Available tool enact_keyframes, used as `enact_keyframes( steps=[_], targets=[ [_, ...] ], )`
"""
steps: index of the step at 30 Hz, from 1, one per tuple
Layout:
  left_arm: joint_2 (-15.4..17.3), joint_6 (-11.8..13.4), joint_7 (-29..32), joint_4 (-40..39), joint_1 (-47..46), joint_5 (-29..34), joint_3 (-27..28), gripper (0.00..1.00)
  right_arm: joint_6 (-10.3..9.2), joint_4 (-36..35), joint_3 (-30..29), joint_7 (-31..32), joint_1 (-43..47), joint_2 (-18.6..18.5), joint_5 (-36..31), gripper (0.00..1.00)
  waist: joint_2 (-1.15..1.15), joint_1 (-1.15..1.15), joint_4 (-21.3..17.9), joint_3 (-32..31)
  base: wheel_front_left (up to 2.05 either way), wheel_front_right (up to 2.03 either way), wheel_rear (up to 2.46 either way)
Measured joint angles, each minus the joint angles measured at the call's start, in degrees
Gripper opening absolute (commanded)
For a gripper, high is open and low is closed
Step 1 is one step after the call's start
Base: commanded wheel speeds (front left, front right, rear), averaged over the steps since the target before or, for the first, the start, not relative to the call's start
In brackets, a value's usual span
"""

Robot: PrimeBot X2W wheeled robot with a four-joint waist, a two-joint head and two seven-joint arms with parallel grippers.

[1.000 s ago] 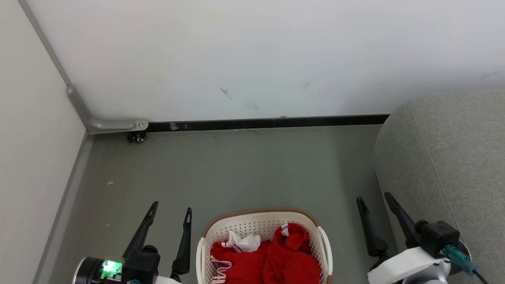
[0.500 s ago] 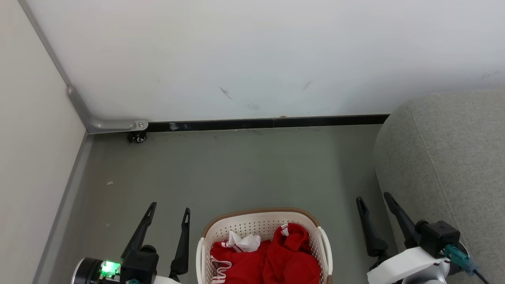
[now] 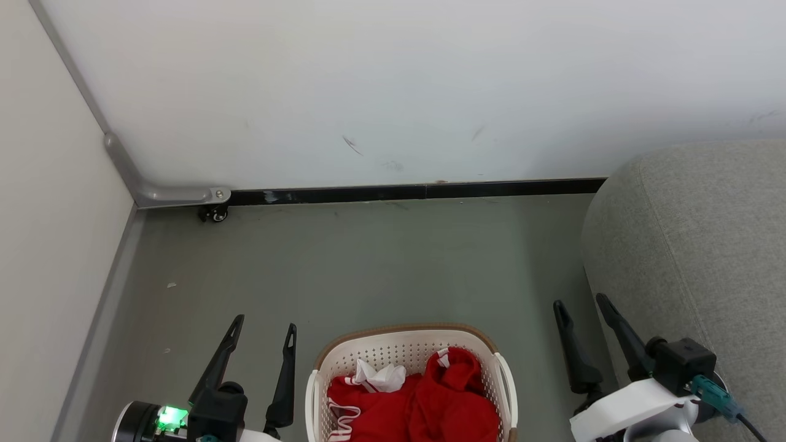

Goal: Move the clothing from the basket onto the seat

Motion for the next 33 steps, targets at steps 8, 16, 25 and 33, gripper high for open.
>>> enact_keyframes(
  steps=[8,16,25,33],
  targets=[
    [0.0,0.0,0.0,0.2,0.0,0.0,0.0,1.00,0.00,0.0,0.1,0.0,0.0,0.0,0.1,1.00,0.00,0.00,0.0,0.1,0.00,0.00,0.00],
    [-0.1,0.0,0.0,0.5,0.0,-0.2,0.2,1.00,0.00,0.2,0.2,0.0,0.0,0.0,0.5,1.00,0.00,-0.01,0.0,0.2,0.00,0.00,0.00],
    [-0.5,0.0,0.0,1.1,0.0,-0.5,0.7,1.00,0.00,0.2,0.3,0.0,0.0,0.0,0.5,1.00,0.00,-0.01,0.0,0.5,0.00,0.00,0.00],
    [-0.5,0.0,0.0,1.4,0.0,-0.5,0.8,1.00,0.00,0.1,0.3,0.0,0.0,0.0,0.5,1.00,0.00,-0.01,-0.1,0.9,0.00,0.00,0.00]
  ],
)
